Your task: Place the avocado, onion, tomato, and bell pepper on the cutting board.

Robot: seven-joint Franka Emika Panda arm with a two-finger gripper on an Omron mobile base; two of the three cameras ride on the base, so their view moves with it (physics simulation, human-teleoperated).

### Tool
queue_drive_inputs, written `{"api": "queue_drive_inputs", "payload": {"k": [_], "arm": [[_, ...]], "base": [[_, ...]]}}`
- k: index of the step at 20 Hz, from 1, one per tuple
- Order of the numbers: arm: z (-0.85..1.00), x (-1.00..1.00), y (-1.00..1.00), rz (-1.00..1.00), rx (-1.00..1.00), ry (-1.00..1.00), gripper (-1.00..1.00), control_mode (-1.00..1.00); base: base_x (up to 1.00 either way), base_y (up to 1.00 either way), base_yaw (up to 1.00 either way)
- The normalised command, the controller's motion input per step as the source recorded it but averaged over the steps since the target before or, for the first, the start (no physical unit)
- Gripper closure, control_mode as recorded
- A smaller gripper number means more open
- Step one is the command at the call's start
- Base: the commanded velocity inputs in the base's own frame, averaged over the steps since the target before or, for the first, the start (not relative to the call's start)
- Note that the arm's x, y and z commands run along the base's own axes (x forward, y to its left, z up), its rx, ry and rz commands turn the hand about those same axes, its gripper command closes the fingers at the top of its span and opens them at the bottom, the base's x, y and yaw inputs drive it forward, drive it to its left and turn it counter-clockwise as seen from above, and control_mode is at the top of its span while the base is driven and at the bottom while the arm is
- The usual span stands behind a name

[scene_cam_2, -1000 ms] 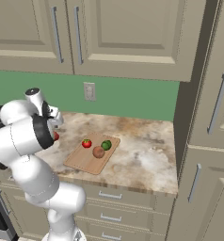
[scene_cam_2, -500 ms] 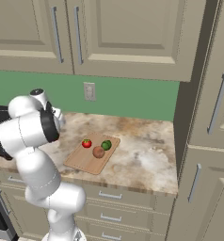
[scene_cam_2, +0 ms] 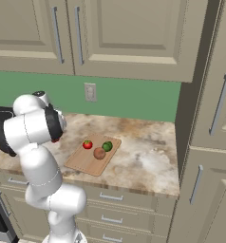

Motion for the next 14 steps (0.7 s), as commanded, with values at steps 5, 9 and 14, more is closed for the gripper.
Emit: {"api": "queue_drive_inputs", "payload": {"k": [5,9,14], "arm": [[-0.17,0.0,0.02,0.0,0.0,0.01,-1.0,-1.0],[-0.19,0.03,0.0,0.0,0.0,0.03,-1.0,-1.0],[-0.16,0.01,0.0,0.0,0.01,0.03,-1.0,-1.0]], "base": [[0.0,0.0,0.0],[0.0,0.0,0.0],[0.0,0.0,0.0]]}}
